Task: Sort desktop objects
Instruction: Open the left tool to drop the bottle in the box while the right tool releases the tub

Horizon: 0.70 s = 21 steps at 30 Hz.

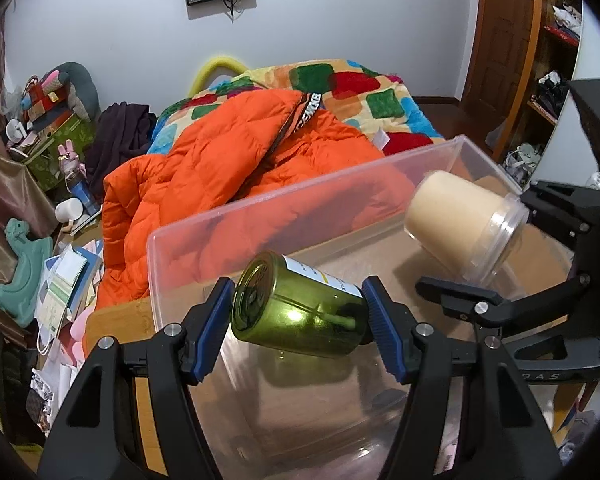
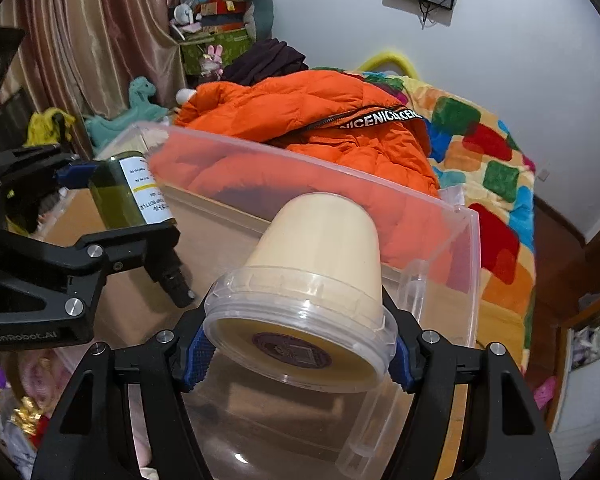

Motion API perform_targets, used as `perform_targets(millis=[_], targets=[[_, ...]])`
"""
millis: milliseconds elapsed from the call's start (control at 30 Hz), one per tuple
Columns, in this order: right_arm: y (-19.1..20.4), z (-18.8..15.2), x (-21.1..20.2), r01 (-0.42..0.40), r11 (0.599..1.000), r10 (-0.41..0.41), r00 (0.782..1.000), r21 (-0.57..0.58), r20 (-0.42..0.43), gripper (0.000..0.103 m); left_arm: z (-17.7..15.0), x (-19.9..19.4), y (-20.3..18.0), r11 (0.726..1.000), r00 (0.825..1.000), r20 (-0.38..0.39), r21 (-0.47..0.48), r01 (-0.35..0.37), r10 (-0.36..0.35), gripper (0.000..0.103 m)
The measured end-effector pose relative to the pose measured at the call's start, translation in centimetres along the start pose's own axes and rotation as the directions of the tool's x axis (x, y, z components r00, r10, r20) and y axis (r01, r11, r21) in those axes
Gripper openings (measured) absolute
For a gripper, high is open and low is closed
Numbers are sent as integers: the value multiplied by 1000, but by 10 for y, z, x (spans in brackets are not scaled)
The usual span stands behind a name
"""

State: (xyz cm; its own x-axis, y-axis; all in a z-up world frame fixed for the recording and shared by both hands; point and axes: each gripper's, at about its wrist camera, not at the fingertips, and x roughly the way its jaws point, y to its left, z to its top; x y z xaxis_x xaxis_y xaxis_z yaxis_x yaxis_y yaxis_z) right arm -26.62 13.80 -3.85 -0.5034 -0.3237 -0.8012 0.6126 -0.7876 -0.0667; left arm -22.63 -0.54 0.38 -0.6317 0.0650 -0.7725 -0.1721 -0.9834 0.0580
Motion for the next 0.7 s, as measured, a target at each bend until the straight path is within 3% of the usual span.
perform_targets(millis=[300,533,700], targets=[[7,0,2,46,998,-47,999,-44,-16,67,-4,2,-7,999,1000,-1,38,-25,25,65],[13,0,-9,114,991,-112,993,-70,39,70,-5,-3,-3,999,999,12,32,-41,41,70],[13,2,-29,127,990,-122,989,-57,86,80,-5,-13,1,999,999,27,21,-41,41,73]])
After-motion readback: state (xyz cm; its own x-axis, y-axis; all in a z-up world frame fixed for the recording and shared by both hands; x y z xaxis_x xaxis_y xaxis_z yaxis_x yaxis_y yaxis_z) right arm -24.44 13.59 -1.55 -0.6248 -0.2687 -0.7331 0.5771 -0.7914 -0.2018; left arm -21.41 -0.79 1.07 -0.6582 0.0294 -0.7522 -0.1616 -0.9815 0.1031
